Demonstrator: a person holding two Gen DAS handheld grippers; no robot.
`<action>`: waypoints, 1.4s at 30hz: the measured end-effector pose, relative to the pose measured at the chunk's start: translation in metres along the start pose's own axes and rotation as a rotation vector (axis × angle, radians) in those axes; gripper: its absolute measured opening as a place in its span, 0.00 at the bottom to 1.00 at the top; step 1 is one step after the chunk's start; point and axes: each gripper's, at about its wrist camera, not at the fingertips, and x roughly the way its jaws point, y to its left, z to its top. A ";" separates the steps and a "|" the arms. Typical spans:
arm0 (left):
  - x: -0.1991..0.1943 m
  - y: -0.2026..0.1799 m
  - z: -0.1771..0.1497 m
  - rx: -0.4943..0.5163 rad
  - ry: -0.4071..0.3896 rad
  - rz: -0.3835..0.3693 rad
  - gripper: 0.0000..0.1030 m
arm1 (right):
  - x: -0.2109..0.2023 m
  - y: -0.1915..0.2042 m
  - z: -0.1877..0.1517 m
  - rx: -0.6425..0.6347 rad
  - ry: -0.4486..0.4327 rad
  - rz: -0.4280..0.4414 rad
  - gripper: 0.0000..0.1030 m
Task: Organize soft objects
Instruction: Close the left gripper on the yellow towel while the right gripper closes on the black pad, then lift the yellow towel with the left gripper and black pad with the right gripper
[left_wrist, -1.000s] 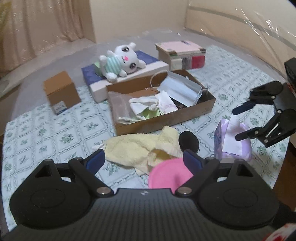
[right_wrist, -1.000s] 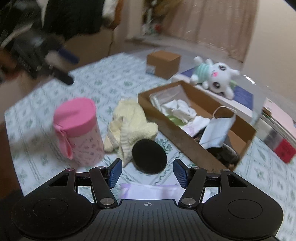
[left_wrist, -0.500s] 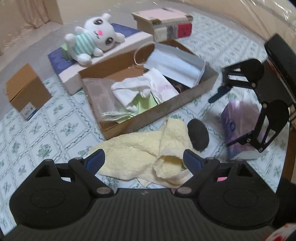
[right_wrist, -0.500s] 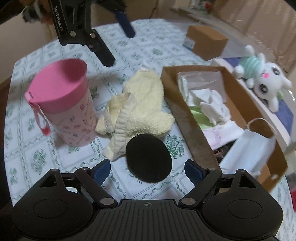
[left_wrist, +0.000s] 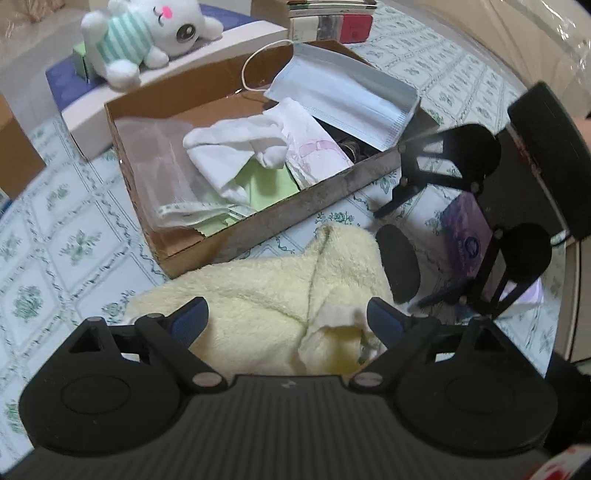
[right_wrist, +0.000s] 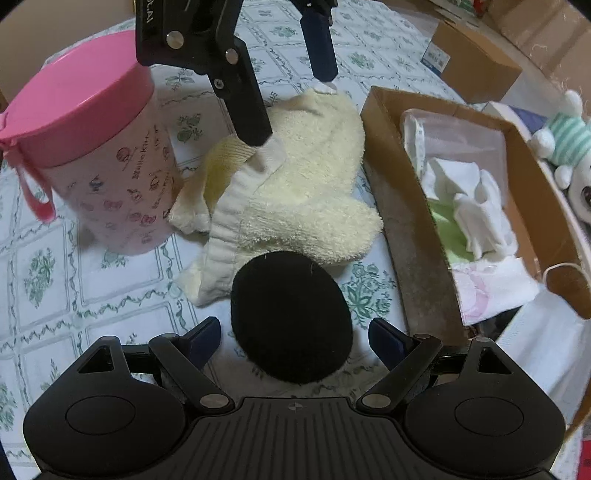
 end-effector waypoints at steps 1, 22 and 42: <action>0.003 0.001 0.000 -0.006 0.005 -0.002 0.90 | 0.001 -0.001 0.001 0.002 0.000 0.003 0.84; 0.045 0.005 0.009 -0.008 0.101 -0.032 0.95 | -0.017 -0.030 0.003 0.155 -0.067 -0.052 0.66; 0.062 0.012 -0.006 0.040 0.209 0.045 0.58 | -0.015 -0.036 -0.007 0.187 -0.081 -0.098 0.65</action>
